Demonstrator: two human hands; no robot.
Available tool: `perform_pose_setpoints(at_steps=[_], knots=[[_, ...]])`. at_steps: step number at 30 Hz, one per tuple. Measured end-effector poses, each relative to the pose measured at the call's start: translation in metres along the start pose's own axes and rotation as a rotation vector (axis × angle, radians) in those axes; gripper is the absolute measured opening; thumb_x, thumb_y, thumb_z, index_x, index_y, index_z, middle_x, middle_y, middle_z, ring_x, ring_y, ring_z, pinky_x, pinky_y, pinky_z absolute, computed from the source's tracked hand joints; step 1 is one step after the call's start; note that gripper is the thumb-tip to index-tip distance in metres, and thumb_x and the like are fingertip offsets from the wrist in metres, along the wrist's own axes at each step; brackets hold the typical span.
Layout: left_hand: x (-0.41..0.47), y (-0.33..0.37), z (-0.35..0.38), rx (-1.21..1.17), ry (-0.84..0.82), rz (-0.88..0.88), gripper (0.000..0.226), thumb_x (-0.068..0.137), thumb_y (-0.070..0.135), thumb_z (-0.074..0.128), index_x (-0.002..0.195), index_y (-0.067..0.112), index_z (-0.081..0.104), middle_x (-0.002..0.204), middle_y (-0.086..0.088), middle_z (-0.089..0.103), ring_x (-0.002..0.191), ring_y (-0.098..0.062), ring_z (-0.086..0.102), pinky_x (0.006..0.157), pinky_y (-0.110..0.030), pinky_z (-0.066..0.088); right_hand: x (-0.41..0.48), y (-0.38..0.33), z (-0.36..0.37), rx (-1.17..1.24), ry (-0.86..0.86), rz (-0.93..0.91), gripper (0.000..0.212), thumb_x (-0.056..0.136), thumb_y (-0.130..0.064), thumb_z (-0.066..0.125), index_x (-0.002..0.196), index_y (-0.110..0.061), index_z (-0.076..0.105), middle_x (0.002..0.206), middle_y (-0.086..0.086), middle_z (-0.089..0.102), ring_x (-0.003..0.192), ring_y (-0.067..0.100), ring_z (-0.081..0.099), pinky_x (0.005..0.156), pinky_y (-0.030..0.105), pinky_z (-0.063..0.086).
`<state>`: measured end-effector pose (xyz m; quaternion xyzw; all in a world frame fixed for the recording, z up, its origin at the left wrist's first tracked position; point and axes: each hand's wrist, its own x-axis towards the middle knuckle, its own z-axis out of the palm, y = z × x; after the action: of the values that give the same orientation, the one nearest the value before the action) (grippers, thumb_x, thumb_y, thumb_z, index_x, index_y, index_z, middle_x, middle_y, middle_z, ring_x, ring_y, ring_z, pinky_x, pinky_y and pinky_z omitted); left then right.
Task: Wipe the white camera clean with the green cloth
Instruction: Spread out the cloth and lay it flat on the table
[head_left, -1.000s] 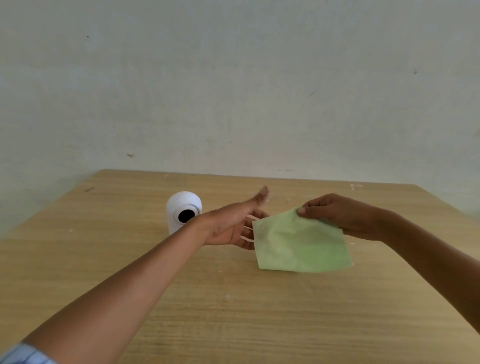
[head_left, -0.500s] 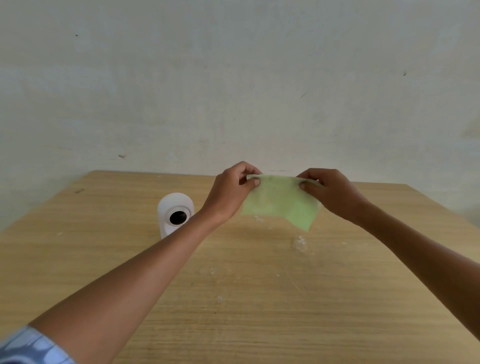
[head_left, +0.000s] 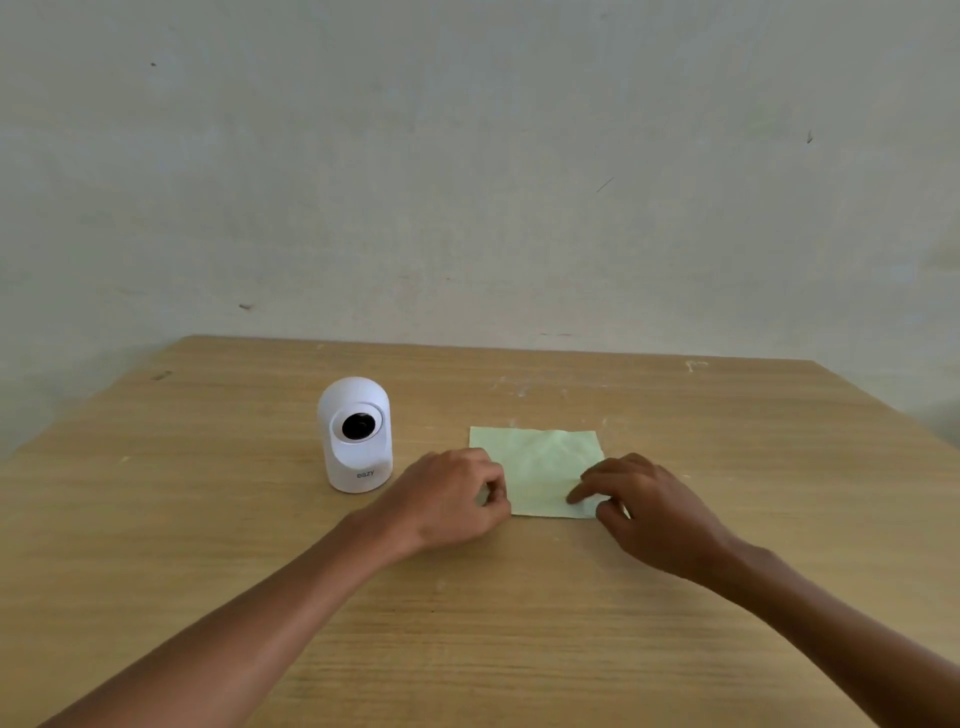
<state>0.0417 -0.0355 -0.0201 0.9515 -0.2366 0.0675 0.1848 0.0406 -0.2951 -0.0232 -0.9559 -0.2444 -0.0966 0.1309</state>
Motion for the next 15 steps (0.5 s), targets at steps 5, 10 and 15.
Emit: perform_pose_setpoints(at_steps=[5, 10, 15], knots=[[-0.010, 0.004, 0.003, -0.027, 0.105, -0.028, 0.018, 0.098, 0.039, 0.053, 0.099, 0.027, 0.066, 0.101, 0.014, 0.065, 0.084, -0.004, 0.056, 0.073, -0.023, 0.042, 0.001, -0.015, 0.014, -0.002, 0.016, -0.045, 0.035, 0.098, -0.024, 0.051, 0.128, -0.037, 0.064, 0.133, -0.016, 0.063, 0.124, 0.005, 0.056, 0.104, 0.026, 0.045], [-0.052, 0.001, -0.010, -0.336, 0.541, -0.165, 0.006, 0.094, 0.028, 0.061, 0.089, 0.028, 0.064, 0.085, 0.013, 0.069, 0.079, -0.008, 0.065, 0.065, -0.021, 0.051, 0.005, -0.019, 0.023, -0.013, 0.067, 0.028, 0.030, 0.097, -0.025, 0.053, 0.121, -0.038, 0.066, 0.133, -0.014, 0.063, 0.125, 0.010, 0.054, 0.102, 0.031, 0.045], [-0.091, -0.034, -0.011, -0.559, 0.807, -0.554, 0.025, 0.085, 0.017, 0.071, 0.094, 0.021, 0.048, 0.089, 0.003, 0.054, 0.077, -0.017, 0.051, 0.068, -0.031, 0.043, 0.012, -0.035, 0.031, 0.029, 0.047, 0.057, 0.034, 0.099, -0.030, 0.053, 0.131, -0.040, 0.059, 0.139, -0.013, 0.058, 0.128, 0.012, 0.053, 0.104, 0.031, 0.043]])
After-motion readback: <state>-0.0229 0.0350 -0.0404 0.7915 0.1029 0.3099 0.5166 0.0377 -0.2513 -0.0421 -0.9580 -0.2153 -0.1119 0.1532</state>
